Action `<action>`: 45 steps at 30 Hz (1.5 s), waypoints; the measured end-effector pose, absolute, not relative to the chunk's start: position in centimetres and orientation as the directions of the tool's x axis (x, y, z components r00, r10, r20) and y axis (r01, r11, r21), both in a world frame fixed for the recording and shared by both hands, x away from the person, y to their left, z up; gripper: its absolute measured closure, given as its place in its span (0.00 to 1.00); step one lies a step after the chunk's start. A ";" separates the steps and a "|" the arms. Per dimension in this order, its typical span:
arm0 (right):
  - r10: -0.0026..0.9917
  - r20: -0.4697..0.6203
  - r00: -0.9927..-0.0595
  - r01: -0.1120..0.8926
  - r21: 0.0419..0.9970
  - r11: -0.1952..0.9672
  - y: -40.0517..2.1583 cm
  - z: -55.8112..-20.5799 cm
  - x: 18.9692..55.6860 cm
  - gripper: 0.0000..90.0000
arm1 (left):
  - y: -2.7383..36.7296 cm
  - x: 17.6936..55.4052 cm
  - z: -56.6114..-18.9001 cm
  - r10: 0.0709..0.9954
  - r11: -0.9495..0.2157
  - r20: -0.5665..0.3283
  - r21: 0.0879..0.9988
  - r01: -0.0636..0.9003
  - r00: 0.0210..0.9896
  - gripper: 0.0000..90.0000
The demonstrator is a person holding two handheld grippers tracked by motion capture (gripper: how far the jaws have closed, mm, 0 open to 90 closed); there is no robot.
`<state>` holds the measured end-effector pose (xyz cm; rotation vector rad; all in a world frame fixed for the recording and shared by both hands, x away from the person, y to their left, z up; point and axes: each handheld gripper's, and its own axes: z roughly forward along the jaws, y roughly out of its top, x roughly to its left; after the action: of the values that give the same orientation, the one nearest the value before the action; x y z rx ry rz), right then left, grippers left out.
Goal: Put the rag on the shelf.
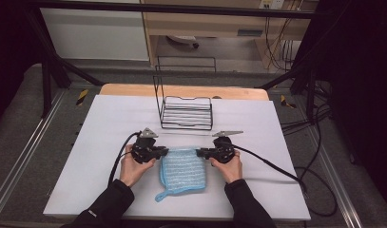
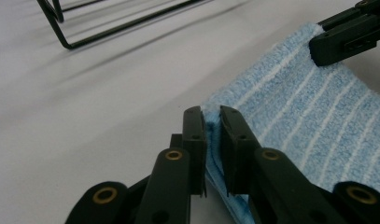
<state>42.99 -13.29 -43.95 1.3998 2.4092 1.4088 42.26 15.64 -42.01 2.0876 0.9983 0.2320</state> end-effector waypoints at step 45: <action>0.659 0.261 -0.705 0.419 0.903 0.090 -14.6 -36.3 39.7 0.90 | 16.2 38.4 -34.8 0.719 -0.248 -0.088 0.894 0.373 0.689 0.90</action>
<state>39.74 -14.60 -36.33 1.0869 2.1516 1.6628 38.36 16.23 -34.77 1.8633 0.8565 0.4182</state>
